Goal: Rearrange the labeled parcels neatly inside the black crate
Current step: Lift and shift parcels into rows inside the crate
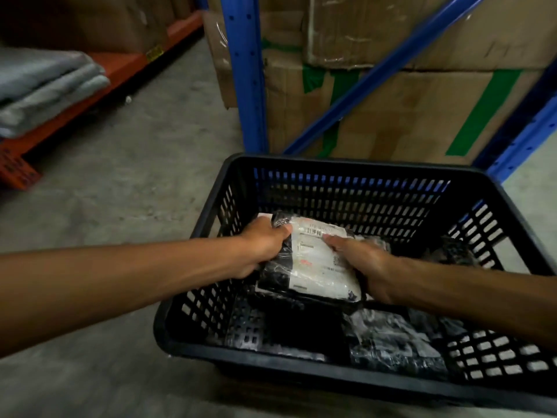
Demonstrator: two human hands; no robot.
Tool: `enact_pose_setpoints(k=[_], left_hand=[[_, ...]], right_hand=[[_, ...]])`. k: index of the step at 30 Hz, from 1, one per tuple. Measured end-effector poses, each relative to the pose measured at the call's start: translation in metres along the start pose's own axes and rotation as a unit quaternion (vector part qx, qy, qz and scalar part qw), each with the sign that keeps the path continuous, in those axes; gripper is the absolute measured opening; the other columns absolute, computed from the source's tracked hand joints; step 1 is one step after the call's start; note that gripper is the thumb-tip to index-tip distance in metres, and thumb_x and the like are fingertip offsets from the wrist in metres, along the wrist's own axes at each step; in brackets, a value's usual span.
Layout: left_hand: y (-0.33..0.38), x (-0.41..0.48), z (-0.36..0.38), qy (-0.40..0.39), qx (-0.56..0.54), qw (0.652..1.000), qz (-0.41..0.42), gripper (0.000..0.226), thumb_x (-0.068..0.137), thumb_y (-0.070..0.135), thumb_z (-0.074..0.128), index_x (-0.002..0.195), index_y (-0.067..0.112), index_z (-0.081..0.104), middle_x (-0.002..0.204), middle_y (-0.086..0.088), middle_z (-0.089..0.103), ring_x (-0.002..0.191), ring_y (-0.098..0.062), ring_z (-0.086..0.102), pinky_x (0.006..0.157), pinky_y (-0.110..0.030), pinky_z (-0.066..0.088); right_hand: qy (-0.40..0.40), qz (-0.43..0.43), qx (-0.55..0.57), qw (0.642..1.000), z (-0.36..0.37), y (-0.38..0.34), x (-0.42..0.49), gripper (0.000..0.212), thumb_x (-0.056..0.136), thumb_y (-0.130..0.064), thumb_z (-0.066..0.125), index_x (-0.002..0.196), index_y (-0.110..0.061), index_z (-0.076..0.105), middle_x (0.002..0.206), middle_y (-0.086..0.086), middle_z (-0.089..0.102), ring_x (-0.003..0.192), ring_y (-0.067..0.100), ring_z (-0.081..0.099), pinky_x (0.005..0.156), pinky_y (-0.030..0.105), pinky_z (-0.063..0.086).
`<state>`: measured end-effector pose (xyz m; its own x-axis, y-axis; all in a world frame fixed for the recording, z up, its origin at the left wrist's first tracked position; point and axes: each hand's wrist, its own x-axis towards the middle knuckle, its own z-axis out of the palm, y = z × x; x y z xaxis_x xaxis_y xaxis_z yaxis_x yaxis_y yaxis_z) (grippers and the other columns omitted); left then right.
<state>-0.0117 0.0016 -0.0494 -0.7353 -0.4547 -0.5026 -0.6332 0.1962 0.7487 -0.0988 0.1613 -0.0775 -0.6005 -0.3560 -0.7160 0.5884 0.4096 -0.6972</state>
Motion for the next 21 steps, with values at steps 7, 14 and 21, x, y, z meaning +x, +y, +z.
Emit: enact_pose_setpoints(k=[7,14,21], left_hand=[[0.006,0.032,-0.009,0.169,0.157,0.973,0.021,0.041,0.103,0.028,0.039,0.133,0.007,0.057,0.135,-0.016,0.059,0.124,-0.032,0.057,0.104,-0.039,0.046],[0.012,0.069,-0.030,0.068,0.278,0.958,-0.023,0.042,0.092,0.018,0.056,0.134,0.010,0.060,0.141,-0.013,0.055,0.123,-0.030,0.058,0.104,-0.035,0.050],[0.002,0.063,-0.018,0.113,0.358,0.924,0.072,0.045,0.084,0.017,0.057,0.129,0.013,0.062,0.138,-0.014,0.054,0.129,-0.032,0.052,0.107,-0.036,0.045]], right_hand=[[0.062,-0.130,-0.043,0.989,0.038,-0.022,0.026,0.049,0.091,-0.047,0.064,0.122,-0.010,0.059,0.117,0.011,0.070,0.102,0.031,0.069,0.091,0.047,0.059],[0.046,-0.068,-0.260,0.962,0.062,-0.027,0.053,0.089,0.099,-0.054,0.040,0.158,-0.011,-0.011,0.167,0.021,0.005,0.152,0.040,0.012,0.123,0.051,0.018],[0.014,-0.137,-0.264,0.954,0.000,-0.027,0.065,0.058,0.104,-0.038,0.040,0.153,-0.010,0.032,0.157,0.011,0.040,0.138,0.029,0.044,0.110,0.035,0.039]])
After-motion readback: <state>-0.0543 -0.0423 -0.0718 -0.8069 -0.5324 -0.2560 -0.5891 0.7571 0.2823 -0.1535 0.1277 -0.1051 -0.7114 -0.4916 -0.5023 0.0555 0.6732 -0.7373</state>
